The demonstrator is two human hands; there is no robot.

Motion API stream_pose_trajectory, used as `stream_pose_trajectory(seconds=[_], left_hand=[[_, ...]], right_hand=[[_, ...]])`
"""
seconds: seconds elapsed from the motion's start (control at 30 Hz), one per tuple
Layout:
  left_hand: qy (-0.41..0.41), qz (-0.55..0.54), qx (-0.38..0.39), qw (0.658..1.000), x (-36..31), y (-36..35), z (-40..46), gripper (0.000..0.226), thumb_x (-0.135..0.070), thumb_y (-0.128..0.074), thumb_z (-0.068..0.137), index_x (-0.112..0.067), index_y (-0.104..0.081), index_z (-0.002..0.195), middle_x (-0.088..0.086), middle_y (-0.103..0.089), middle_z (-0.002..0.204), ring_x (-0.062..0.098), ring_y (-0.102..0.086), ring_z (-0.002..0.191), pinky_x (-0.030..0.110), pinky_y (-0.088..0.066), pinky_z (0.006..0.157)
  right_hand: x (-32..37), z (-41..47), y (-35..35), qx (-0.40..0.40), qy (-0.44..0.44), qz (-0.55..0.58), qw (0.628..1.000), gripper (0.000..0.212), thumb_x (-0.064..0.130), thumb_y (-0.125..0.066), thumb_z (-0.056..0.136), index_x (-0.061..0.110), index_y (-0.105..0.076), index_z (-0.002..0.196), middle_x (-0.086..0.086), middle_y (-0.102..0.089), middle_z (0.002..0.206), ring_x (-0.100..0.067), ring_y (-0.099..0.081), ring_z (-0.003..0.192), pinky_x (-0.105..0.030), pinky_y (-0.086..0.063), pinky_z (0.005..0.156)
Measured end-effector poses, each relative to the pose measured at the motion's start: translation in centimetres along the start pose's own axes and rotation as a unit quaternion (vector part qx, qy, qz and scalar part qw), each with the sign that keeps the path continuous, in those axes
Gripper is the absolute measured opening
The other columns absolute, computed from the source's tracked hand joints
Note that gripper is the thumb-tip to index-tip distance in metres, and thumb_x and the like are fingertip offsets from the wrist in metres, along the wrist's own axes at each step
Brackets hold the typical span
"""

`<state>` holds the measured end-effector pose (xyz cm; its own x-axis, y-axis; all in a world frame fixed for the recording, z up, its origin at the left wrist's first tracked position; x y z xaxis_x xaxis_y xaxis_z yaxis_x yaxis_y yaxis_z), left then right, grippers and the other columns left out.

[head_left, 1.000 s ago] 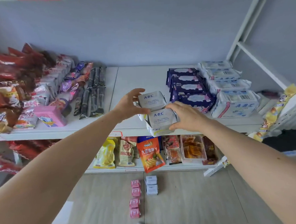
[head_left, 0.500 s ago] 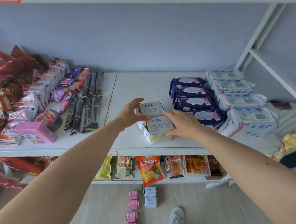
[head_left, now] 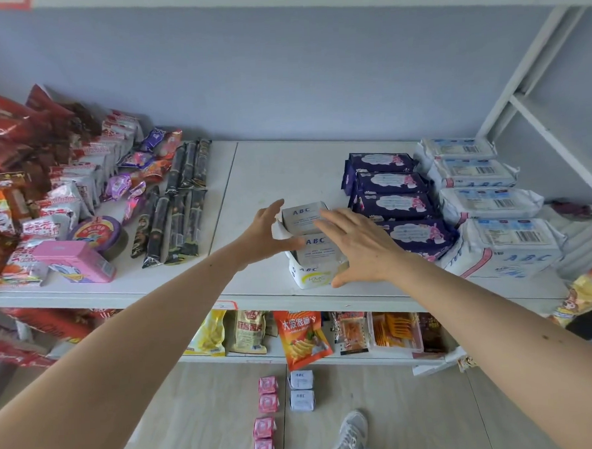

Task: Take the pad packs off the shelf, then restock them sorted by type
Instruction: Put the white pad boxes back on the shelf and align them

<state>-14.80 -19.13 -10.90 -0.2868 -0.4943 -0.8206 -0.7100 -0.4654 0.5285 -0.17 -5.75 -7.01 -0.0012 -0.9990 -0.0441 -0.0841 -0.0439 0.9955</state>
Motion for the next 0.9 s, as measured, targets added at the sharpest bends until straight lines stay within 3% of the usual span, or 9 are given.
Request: stream_pose_trajectory(seconds=[0.1,0.2,0.4,0.6,0.77,0.9], left_hand=[[0.017,0.012,0.029,0.999,0.4,-0.7,-0.6,0.127,-0.057,-0.083,0.048,-0.035,-0.008,0.148,-0.007,-0.015,0.151,0.019,-0.026,0.137,0.046,-0.034,0.11],[0.009,0.015,0.046,0.999,0.8,-1.4,-0.8,0.134,-0.051,-0.086,0.048,-0.033,0.0,0.149,-0.008,-0.011,0.15,0.02,-0.024,0.139,0.046,-0.036,0.11],[0.019,-0.011,0.045,0.999,0.8,-0.6,0.8,0.143,-0.065,-0.083,0.037,-0.036,0.0,0.149,-0.015,-0.013,0.146,0.017,-0.024,0.139,0.048,-0.034,0.11],[-0.018,0.004,0.021,1.0,0.1,1.1,3.4,0.099,-0.042,-0.081,0.069,-0.037,-0.019,0.146,-0.004,-0.026,0.15,0.017,-0.03,0.137,0.045,-0.036,0.107],[-0.039,-0.048,0.047,0.997,-1.4,1.5,5.5,0.074,-0.021,-0.07,0.084,-0.03,-0.029,0.145,-0.01,-0.038,0.144,0.009,-0.04,0.126,0.022,-0.037,0.09],[-0.063,-0.023,0.039,0.997,-2.9,1.4,7.1,0.056,-0.012,-0.062,0.09,-0.021,-0.038,0.139,-0.009,-0.043,0.132,0.01,-0.046,0.112,0.005,-0.042,0.076]], right_hand=[[0.2,0.6,-0.8,0.013,0.002,-0.015,1.0,0.112,0.06,-0.069,0.072,0.016,-0.005,0.152,-0.004,0.0,0.16,-0.022,-0.001,0.147,-0.039,-0.006,0.12],[0.3,0.9,-1.0,0.007,-0.002,-0.015,1.0,0.105,0.052,-0.07,0.077,0.014,-0.007,0.152,-0.006,-0.005,0.16,-0.021,-0.006,0.146,-0.039,-0.01,0.12],[-0.1,2.2,-0.9,-0.012,-0.01,-0.039,0.999,0.097,0.049,-0.069,0.079,0.011,-0.014,0.15,-0.006,-0.014,0.157,-0.022,-0.012,0.145,-0.042,-0.016,0.118],[-1.3,6.1,-0.9,-0.022,-0.043,-0.056,0.997,0.092,0.046,-0.074,0.074,0.011,-0.024,0.143,-0.003,-0.027,0.147,-0.021,-0.024,0.137,-0.041,-0.026,0.11],[-3.0,9.4,-0.9,-0.011,-0.064,-0.065,0.996,0.092,0.045,-0.075,0.074,0.011,-0.023,0.143,-0.002,-0.028,0.145,-0.02,-0.026,0.136,-0.046,-0.023,0.112],[-4.8,10.6,-0.9,0.003,-0.089,-0.059,0.994,0.093,0.046,-0.073,0.077,0.011,-0.02,0.146,-0.003,-0.023,0.149,-0.021,-0.022,0.139,-0.048,-0.019,0.114]])
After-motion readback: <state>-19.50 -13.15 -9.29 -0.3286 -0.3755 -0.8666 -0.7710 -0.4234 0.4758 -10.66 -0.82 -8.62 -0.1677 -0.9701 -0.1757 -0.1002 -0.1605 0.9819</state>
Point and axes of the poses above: each hand's wrist, its own z-axis towards the middle knuckle, its own y-axis out of the back of the hand, x = y × z, the point moved 4 cm from there along z, towards the middle knuckle
